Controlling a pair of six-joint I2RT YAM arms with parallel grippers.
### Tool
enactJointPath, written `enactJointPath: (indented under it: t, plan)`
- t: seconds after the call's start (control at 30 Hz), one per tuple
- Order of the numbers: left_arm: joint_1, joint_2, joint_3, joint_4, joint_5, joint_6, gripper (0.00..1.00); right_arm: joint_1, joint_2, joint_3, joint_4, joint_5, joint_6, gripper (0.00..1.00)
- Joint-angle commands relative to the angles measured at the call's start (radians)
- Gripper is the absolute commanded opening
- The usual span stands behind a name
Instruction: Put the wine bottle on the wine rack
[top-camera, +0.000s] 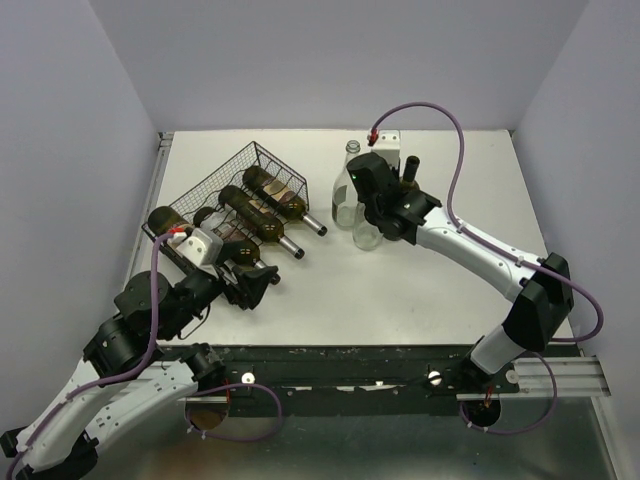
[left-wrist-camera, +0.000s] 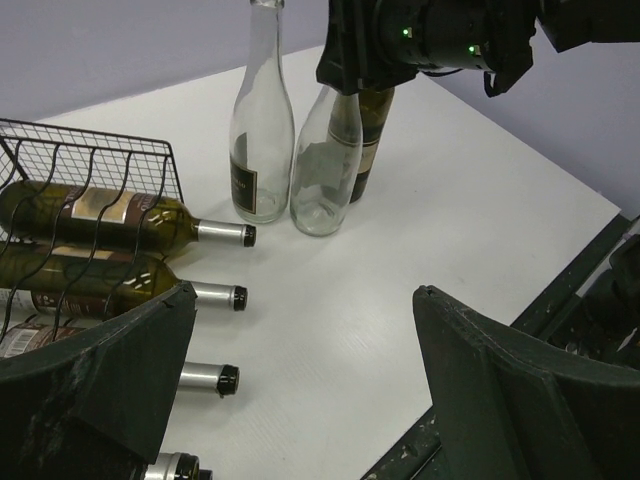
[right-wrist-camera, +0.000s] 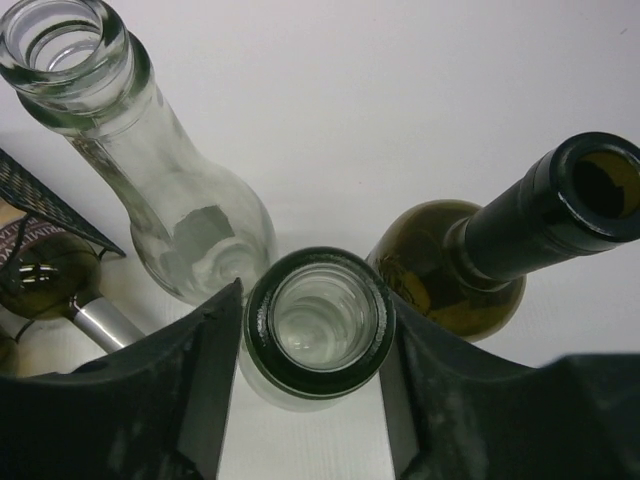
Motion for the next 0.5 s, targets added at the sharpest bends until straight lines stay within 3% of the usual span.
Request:
enactJointPath:
  t: [0.0,0.13,0.2,0.33,0.47]
  plan:
    - [-0.004,0.009,-0.003,-0.025,-0.096,-0.045,0.99,-0.009,-0.011,-0.006,0.048,-0.004,-0.028,0.4]
    - [-0.003,0.053,0.015,-0.059,-0.16,-0.149,0.99,-0.009,-0.042,-0.01,0.045,-0.029,-0.034,0.09]
    - [-0.004,0.07,0.021,-0.076,-0.214,-0.204,0.99,-0.009,-0.063,-0.004,0.036,-0.05,-0.033,0.01]
    - [-0.004,0.102,0.037,-0.125,-0.296,-0.282,0.99,-0.008,-0.126,0.019,-0.005,-0.145,-0.031,0.01]
    - [-0.003,0.11,0.049,-0.111,-0.166,-0.192,0.99,-0.009,-0.197,0.065,-0.083,-0.289,-0.027,0.01]
